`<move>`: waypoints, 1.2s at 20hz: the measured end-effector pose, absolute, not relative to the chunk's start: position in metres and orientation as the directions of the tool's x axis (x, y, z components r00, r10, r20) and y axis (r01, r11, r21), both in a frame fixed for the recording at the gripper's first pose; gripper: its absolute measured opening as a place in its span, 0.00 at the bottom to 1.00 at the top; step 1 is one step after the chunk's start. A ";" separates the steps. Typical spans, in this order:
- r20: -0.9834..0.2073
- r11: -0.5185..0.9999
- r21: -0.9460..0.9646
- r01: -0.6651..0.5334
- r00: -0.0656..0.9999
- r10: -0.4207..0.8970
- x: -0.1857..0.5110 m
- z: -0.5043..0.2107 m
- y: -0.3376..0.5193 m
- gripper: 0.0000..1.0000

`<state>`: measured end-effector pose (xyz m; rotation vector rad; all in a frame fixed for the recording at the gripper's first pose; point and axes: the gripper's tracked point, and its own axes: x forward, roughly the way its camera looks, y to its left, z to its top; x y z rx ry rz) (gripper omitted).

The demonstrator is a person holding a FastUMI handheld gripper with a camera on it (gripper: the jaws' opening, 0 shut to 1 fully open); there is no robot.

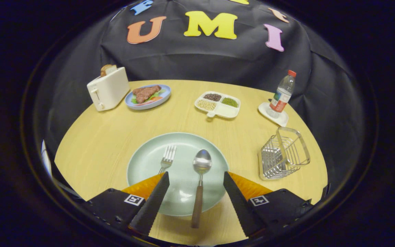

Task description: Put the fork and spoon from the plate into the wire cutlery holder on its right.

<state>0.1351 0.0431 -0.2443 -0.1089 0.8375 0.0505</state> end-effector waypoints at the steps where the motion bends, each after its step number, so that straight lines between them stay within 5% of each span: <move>1: -0.757 0.993 -0.082 -0.082 0.653 -0.009 0.137 -0.251 0.041 0.95; 14: -0.868 0.999 -0.010 -0.036 0.497 0.009 0.141 -0.288 0.039 0.64; 16: -0.875 0.999 0.013 -0.032 0.483 0.027 0.138 -0.292 0.043 0.40; 18: -0.879 0.999 0.033 -0.021 0.475 0.039 0.139 -0.296 0.046 0.37; 20: -0.881 0.999 0.026 -0.024 0.472 0.034 0.138 -0.290 0.046 0.11; 24: -0.873 0.998 -0.004 -0.057 0.486 0.025 0.136 -0.287 0.048 0.02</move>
